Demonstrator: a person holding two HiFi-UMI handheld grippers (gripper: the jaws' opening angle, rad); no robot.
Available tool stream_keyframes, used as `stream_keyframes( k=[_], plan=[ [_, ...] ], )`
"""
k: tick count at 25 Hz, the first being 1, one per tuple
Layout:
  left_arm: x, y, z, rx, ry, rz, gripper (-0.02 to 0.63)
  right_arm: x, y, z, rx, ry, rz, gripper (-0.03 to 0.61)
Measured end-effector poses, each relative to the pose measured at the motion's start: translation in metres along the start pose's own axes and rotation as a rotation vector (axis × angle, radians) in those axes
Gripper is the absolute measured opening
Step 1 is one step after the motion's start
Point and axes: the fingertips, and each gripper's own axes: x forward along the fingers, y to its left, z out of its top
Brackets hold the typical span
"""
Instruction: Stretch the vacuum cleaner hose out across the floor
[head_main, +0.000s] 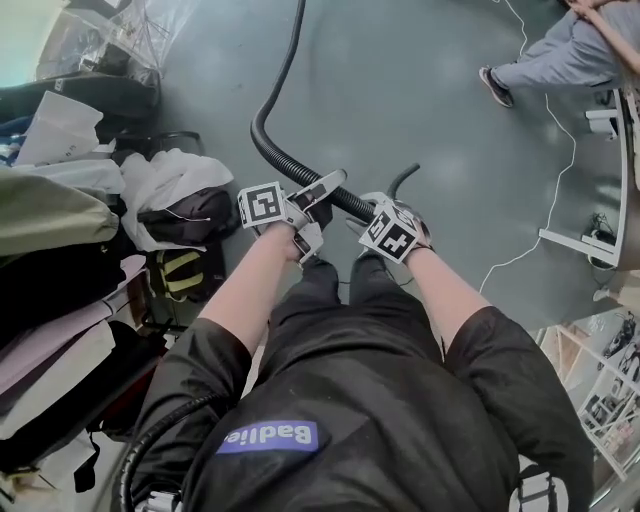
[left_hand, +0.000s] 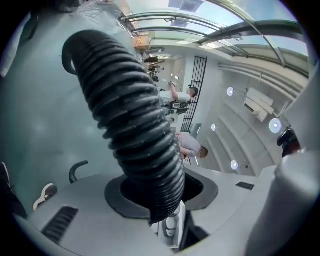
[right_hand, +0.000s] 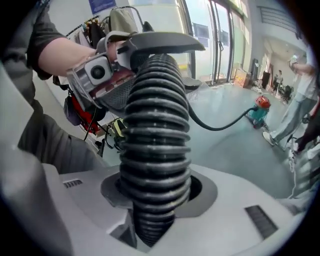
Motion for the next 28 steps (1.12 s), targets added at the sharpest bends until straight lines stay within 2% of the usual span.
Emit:
stream_keyframes(
  k=[6,8,9,10,13,15,17,19,22,24,26,28],
  plan=[
    [-0.014,-0.006,-0.018,0.019,0.104,0.032,0.156,0.006,-0.005,0.006,-0.144,-0.088,-0.062,0.169],
    [-0.014,-0.009,-0.021,0.023,0.091,0.04,0.156,0.003,-0.004,0.001,-0.179,-0.106,-0.063,0.178],
    [-0.013,-0.011,-0.022,0.022,0.072,0.04,0.156,0.001,-0.005,-0.005,-0.184,-0.114,-0.059,0.205],
    [-0.012,-0.013,-0.023,0.019,0.05,0.038,0.156,-0.003,-0.005,-0.014,-0.178,-0.125,-0.051,0.229],
    [-0.004,-0.017,-0.034,0.014,0.032,0.035,0.156,-0.006,-0.008,-0.046,-0.146,-0.13,-0.005,0.229],
    [0.003,-0.016,-0.042,0.038,0.038,0.053,0.156,0.0,-0.004,-0.064,-0.144,-0.115,0.063,0.227],
    [0.009,-0.012,-0.049,0.082,0.003,0.09,0.156,0.002,0.008,-0.078,-0.131,-0.099,0.147,0.18],
    [0.015,-0.007,-0.05,0.138,-0.073,0.124,0.158,-0.005,0.021,-0.085,-0.102,-0.096,0.196,0.158],
    [0.032,0.006,-0.074,0.209,-0.109,0.168,0.252,-0.02,0.034,-0.088,-0.039,-0.128,0.222,0.147],
    [0.036,0.027,-0.096,0.23,-0.13,0.252,0.326,-0.03,0.042,-0.094,0.001,-0.128,0.239,0.144],
    [0.034,0.052,-0.114,0.231,-0.157,0.342,0.334,-0.036,0.053,-0.096,0.009,-0.123,0.258,0.14],
    [0.038,0.067,-0.139,0.193,-0.14,0.364,0.331,-0.039,0.066,-0.097,0.016,-0.119,0.277,0.137]
  ],
)
